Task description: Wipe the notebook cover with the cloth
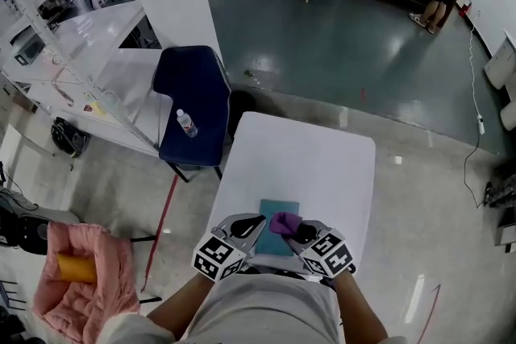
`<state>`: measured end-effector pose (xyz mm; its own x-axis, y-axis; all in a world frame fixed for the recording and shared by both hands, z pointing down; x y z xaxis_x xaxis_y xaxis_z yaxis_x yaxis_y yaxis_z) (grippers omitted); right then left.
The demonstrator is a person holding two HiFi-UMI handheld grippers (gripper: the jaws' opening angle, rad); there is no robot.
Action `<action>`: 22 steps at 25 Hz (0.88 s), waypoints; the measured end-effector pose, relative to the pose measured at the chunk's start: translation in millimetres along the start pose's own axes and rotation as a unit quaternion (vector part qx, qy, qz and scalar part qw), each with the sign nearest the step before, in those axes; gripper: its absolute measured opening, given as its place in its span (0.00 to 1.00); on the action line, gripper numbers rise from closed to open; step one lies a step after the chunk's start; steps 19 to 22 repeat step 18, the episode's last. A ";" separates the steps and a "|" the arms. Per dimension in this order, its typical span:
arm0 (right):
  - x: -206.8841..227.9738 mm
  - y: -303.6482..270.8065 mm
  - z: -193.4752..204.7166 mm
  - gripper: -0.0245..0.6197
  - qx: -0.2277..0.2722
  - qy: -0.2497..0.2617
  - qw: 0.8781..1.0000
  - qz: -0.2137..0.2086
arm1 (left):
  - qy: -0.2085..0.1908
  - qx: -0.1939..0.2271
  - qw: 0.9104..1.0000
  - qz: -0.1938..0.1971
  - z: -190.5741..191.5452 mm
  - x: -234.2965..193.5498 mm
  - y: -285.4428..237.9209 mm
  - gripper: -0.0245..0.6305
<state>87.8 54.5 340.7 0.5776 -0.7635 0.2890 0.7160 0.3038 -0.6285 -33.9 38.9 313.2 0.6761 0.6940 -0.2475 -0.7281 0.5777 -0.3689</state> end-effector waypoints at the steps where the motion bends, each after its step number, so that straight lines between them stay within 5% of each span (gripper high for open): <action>1: 0.1 0.3 0.3 0.20 0.000 0.001 1.000 0.000 | 0.000 0.000 1.000 0.000 -0.1 1.0 -0.6 0.04; 22: -6.9 -8.5 0.8 0.20 -0.003 0.006 1.000 -0.004 | 0.004 0.005 1.000 -0.001 4.4 -0.6 1.9 0.04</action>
Point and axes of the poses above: the fingertips, and each gripper's own axes: y backward along the fingers, x to its right, z out of its underside, the point moved 5 cm from there along y, backward along the fingers, and after that the axes turned 3 degrees about x, right-handed, at the moved point
